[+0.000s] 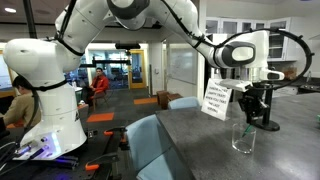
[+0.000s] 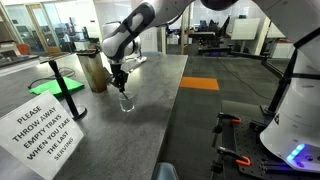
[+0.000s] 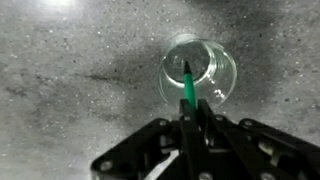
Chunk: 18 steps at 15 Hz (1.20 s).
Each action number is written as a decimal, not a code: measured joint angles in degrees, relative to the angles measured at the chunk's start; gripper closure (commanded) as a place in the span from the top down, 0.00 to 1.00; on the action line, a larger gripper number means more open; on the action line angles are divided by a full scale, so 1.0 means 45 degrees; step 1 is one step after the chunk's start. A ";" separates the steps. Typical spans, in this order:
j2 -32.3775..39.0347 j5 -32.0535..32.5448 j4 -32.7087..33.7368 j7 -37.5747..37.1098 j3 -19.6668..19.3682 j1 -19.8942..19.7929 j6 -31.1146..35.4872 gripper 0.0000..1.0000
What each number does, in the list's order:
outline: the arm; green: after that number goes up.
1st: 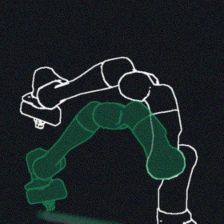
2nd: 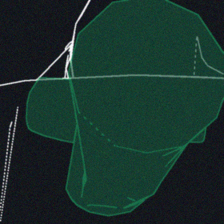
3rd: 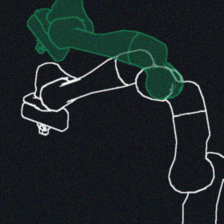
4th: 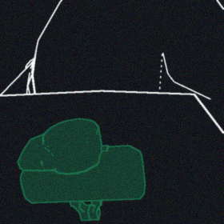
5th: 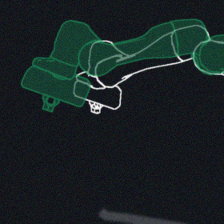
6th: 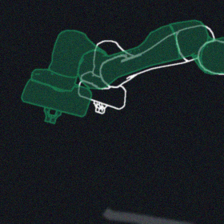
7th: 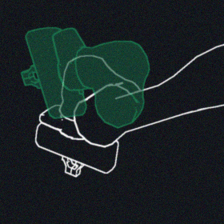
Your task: Remove the pen from the cup and put it on the table
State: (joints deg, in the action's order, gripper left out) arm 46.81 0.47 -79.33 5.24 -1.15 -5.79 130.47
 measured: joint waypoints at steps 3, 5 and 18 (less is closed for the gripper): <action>-0.0723 -0.0284 -0.0233 0.0000 0.0097 -0.0071 -0.0054 0.03; -0.1288 -0.0426 -0.0499 0.0106 0.0169 -0.0103 -0.0270 0.03; -0.4960 0.1248 -0.5715 0.7106 0.0699 -0.0093 -0.1928 0.03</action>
State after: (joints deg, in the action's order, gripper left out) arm 24.49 6.09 -105.05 37.22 1.99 -6.21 121.79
